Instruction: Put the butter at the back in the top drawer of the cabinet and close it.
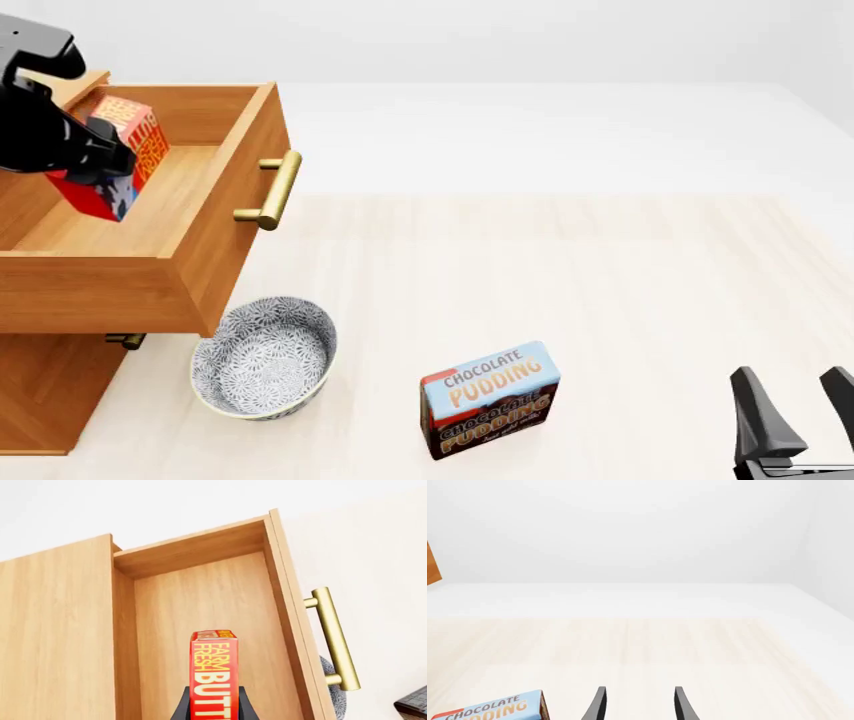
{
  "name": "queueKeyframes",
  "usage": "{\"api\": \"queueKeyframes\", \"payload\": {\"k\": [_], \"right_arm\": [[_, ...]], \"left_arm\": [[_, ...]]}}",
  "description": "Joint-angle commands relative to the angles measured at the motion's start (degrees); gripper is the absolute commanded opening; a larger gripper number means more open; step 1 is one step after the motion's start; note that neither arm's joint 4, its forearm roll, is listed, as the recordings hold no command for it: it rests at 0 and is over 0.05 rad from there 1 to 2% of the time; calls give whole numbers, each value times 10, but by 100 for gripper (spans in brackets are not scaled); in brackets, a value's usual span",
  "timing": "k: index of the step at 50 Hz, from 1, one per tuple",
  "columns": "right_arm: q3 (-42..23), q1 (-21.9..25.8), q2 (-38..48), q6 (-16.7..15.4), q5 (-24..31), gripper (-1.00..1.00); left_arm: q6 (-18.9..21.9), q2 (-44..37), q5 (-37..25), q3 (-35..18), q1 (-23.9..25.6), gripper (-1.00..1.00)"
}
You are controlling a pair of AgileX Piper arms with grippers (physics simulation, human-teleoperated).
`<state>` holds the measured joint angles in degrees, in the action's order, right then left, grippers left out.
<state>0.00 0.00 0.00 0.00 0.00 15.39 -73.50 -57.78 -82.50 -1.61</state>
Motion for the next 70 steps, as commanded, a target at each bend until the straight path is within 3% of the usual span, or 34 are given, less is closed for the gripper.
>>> {"api": "queueKeyframes", "payload": {"k": [1,70], "right_arm": [[0,0,0,0,0,100],[0,0,0,0,0,100]], "left_arm": [[12,0,13,4,-6,-100],[22,-52,79,49,-33,-100]]}}
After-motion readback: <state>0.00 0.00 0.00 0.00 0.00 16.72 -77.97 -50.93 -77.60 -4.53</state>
